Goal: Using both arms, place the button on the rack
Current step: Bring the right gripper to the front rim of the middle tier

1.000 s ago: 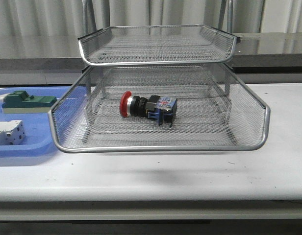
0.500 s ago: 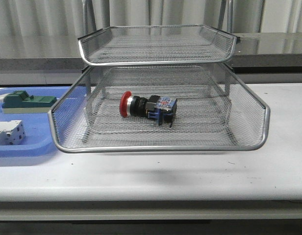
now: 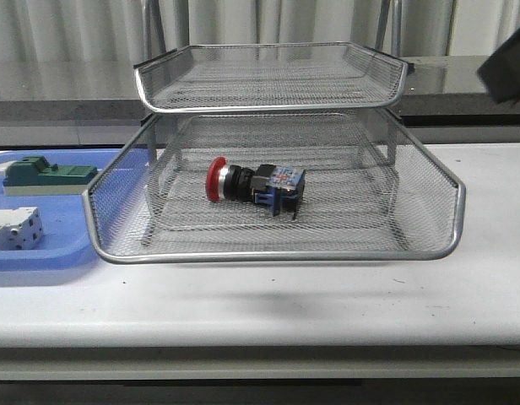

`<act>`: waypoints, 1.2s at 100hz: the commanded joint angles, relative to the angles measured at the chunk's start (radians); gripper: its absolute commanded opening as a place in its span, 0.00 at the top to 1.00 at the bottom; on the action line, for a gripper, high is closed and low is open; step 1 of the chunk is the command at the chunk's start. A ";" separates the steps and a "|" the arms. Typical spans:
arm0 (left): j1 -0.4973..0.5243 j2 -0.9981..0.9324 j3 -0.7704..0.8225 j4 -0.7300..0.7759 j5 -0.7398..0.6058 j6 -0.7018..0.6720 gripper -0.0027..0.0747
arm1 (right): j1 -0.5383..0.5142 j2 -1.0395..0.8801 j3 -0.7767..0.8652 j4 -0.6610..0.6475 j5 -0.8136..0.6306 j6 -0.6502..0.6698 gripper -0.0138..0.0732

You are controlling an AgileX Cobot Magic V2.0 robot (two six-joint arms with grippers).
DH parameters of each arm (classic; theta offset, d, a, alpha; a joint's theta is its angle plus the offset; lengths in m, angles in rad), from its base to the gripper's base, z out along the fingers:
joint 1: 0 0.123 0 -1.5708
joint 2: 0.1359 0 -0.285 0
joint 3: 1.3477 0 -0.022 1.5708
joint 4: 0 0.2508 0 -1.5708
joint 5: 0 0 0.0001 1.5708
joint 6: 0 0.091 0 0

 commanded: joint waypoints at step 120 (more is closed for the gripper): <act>0.001 0.004 -0.026 -0.012 -0.074 -0.012 0.99 | 0.496 0.501 -0.039 -0.127 -0.670 -0.169 0.92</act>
